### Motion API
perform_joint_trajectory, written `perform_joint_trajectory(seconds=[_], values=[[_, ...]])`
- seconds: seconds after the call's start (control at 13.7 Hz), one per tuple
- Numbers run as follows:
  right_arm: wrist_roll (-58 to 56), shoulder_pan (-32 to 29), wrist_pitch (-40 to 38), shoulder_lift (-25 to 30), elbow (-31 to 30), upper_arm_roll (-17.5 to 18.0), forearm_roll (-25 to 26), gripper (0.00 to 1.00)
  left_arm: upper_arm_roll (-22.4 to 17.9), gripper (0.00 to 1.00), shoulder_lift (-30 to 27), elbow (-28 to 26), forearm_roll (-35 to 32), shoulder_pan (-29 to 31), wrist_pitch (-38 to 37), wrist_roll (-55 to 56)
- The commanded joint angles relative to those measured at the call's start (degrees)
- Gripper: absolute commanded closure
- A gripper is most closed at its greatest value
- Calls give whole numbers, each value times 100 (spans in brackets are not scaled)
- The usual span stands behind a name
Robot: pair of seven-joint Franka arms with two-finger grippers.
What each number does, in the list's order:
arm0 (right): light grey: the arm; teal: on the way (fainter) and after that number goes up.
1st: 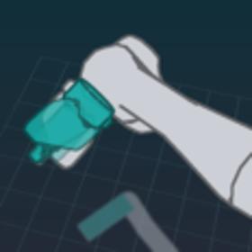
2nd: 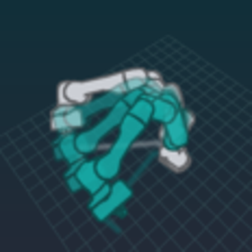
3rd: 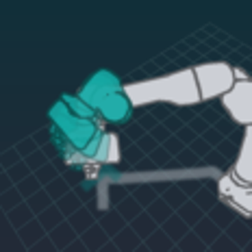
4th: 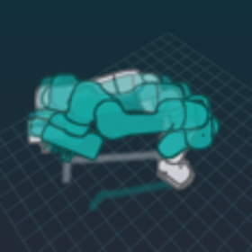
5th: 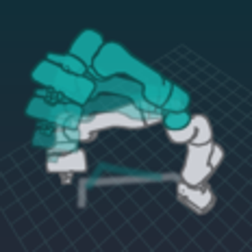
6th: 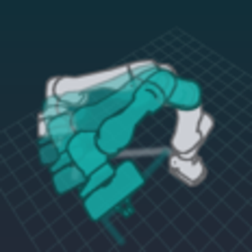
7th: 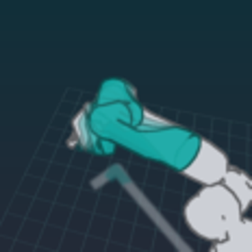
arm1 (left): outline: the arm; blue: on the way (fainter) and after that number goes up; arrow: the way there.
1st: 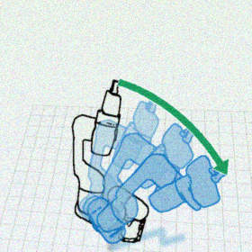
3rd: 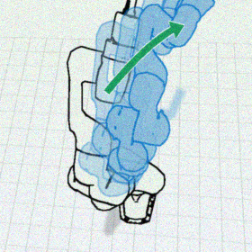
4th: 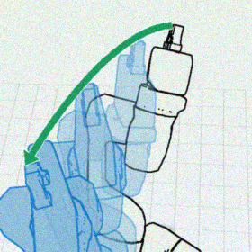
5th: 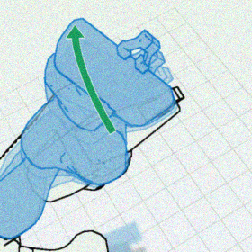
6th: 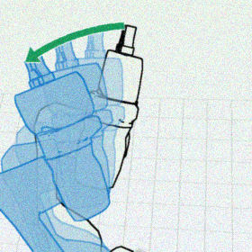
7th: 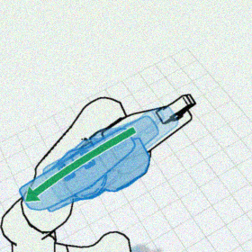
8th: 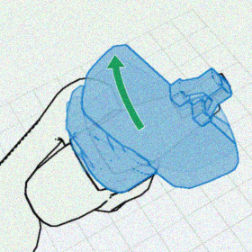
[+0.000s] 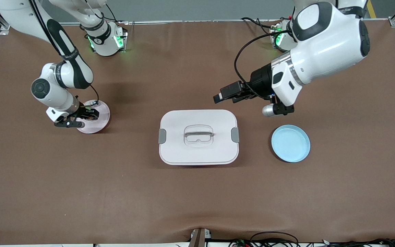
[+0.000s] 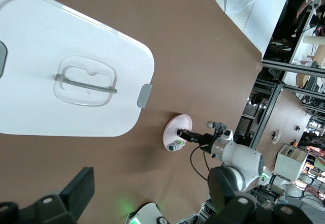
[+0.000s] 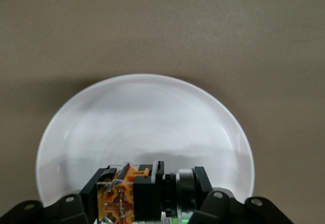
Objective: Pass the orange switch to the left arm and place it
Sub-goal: 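Grasp the switch with the right gripper while the left gripper approaches the box, then carry the switch over the box toward the left gripper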
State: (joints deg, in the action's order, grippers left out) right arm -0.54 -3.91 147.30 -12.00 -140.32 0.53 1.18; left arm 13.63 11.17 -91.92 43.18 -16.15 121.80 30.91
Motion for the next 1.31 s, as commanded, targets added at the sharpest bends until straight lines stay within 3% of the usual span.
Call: perform_joint_trajectory(seconds=[0.0,0.22,0.44,0.51,0.87,1.09,1.24], values=[[46,-84,-692,443,215,44,-12,100,-10,0,87,104,60,-221,72,-103],[54,-110,-1403,549,653,44,-134,100,-10,0,306,131,-353,-547,124,-742],[185,-137,-3245,471,1872,35,-1117,100,-10,0,578,148,-363,-836,563,-1200],[378,-137,-3765,418,2312,35,-1172,100,-10,0,640,148,-362,-924,764,-1349],[2282,477,-5113,277,3641,79,-1312,100,-1,0,790,140,-266,-1329,1556,-1106],[3680,680,-5833,-143,4580,79,-2374,100,-10,0,904,148,101,-1356,1636,-999],[4471,855,-5994,-338,4995,79,-2665,100,-1,0,948,148,444,-1365,1880,-999]])
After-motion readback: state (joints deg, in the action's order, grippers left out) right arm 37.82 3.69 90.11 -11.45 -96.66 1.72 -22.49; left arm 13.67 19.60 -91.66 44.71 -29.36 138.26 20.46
